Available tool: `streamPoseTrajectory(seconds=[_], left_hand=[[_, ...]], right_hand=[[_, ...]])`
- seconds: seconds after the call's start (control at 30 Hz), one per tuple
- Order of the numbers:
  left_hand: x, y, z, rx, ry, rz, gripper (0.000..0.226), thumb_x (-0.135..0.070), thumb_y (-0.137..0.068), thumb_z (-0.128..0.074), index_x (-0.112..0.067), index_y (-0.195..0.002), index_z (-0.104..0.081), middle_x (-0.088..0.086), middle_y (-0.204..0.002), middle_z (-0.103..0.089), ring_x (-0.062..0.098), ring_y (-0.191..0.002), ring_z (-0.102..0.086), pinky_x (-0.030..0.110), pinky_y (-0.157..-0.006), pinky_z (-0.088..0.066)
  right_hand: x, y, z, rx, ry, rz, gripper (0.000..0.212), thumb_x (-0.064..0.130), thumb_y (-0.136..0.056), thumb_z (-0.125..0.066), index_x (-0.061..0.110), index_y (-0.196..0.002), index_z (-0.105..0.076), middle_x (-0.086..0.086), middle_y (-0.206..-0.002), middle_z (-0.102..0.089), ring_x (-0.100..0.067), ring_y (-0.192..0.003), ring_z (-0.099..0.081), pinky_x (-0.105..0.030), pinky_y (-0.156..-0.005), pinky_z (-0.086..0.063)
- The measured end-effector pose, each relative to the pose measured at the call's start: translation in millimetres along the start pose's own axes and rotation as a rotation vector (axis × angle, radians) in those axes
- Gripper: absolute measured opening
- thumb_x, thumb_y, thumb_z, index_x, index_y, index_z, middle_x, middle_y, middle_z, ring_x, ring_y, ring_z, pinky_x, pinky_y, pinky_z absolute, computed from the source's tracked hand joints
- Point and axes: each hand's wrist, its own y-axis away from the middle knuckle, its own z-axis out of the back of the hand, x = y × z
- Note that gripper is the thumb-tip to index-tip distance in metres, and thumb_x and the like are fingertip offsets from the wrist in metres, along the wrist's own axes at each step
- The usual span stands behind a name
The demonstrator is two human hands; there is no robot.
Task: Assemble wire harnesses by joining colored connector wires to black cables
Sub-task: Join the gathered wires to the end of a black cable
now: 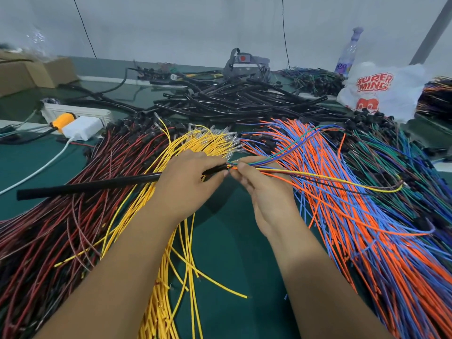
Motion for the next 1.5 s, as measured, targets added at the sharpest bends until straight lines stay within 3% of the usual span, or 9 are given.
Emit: streamPoseTrajectory(seconds=[0.27,0.43,0.53,0.6,0.73,0.87,1.07,1.23,1.5], left_hand=[[2.1,-0.2,-3.8,-0.053,0.125,0.048,0.019,-0.03,-0.09,-0.065,-0.027,-0.107,-0.071,-0.01,-0.09,-0.065,0.011,-0.089,-0.046,0.034,-0.079,-0.039],[0.8,0.4,-2.2,-0.122,0.003,0.036,0.019,-0.03,-0.086,-0.07,-0.021,-0.103,-0.072,-0.004,-0.09,-0.067,0.023,-0.093,-0.052,0.046,-0.084,-0.042],[0.6,0.7,-2.1,-0.14,-0.055,-0.004,0.015,-0.029,-0.085,-0.07,-0.021,-0.097,-0.073,-0.002,-0.087,-0.067,0.027,-0.092,-0.053,0.04,-0.079,-0.037],[1.1,0.8,-1.6,-0.128,-0.128,-0.053,0.017,-0.029,-0.086,-0.069,-0.021,-0.1,-0.074,0.0,-0.086,-0.066,0.029,-0.092,-0.052,0.038,-0.075,-0.032],[2.8,0.7,-1.5,-0.046,-0.164,-0.142,0.025,-0.023,-0.086,-0.069,-0.014,-0.11,-0.072,0.008,-0.081,-0.066,0.035,-0.084,-0.053,0.047,-0.072,-0.043],[3.0,0.4,-3.1,0.017,-0.1,-0.121,0.033,-0.028,-0.09,-0.063,-0.018,-0.121,-0.067,0.008,-0.076,-0.062,0.03,-0.081,-0.049,0.042,-0.07,-0.042],[-0.2,1.2,-5.3,0.062,0.063,-0.04,0.031,-0.038,-0.087,-0.051,-0.018,-0.099,-0.071,0.0,-0.08,-0.064,0.022,-0.081,-0.05,0.031,-0.07,-0.032],[1.1,1.8,-5.3,0.051,0.133,0.026,0.024,-0.035,-0.089,-0.057,-0.022,-0.104,-0.07,-0.006,-0.094,-0.068,0.019,-0.091,-0.051,0.036,-0.076,-0.042],[6.9,0.8,-5.5,0.065,0.068,0.022,0.013,-0.024,-0.095,-0.055,-0.021,-0.094,-0.067,-0.006,-0.081,-0.062,0.02,-0.084,-0.049,0.035,-0.07,-0.037]], right_hand=[[-2.5,0.1,-0.2,-0.034,0.131,0.041,0.023,-0.01,-0.085,-0.062,0.009,-0.073,-0.067,-0.008,-0.075,-0.069,-0.02,-0.071,-0.069,-0.026,-0.073,-0.056],[-3.0,-1.1,-2.7,-0.033,0.18,0.042,0.028,-0.011,-0.084,-0.062,0.013,-0.07,-0.066,-0.006,-0.072,-0.068,-0.021,-0.069,-0.067,-0.026,-0.072,-0.056],[-3.3,-1.3,-2.2,-0.036,0.207,0.028,0.027,-0.011,-0.083,-0.062,0.012,-0.071,-0.066,-0.007,-0.07,-0.068,-0.022,-0.067,-0.067,-0.026,-0.07,-0.057],[-3.3,-1.4,-2.1,-0.042,0.208,0.019,0.025,-0.011,-0.083,-0.062,0.011,-0.072,-0.065,-0.006,-0.067,-0.067,-0.021,-0.064,-0.066,-0.024,-0.066,-0.056],[-1.8,-0.5,-1.1,-0.007,0.169,0.017,0.026,-0.013,-0.083,-0.061,0.01,-0.072,-0.064,-0.008,-0.07,-0.063,-0.021,-0.066,-0.063,-0.021,-0.064,-0.053],[1.0,0.0,1.5,0.024,0.089,-0.016,0.024,-0.013,-0.084,-0.06,0.009,-0.075,-0.063,-0.008,-0.072,-0.063,-0.018,-0.067,-0.063,-0.022,-0.067,-0.055],[1.8,-0.9,4.6,0.042,0.088,-0.013,0.024,-0.012,-0.085,-0.061,0.01,-0.077,-0.063,-0.01,-0.08,-0.064,-0.019,-0.075,-0.063,-0.022,-0.069,-0.054],[0.6,-1.7,6.0,0.038,0.157,-0.008,0.022,-0.007,-0.085,-0.065,0.014,-0.078,-0.067,-0.004,-0.076,-0.066,-0.015,-0.072,-0.063,-0.02,-0.066,-0.051],[4.3,0.9,-2.2,0.011,0.244,0.002,0.02,0.005,-0.087,-0.065,0.019,-0.073,-0.068,0.002,-0.07,-0.068,-0.012,-0.058,-0.062,-0.022,-0.059,-0.051]])
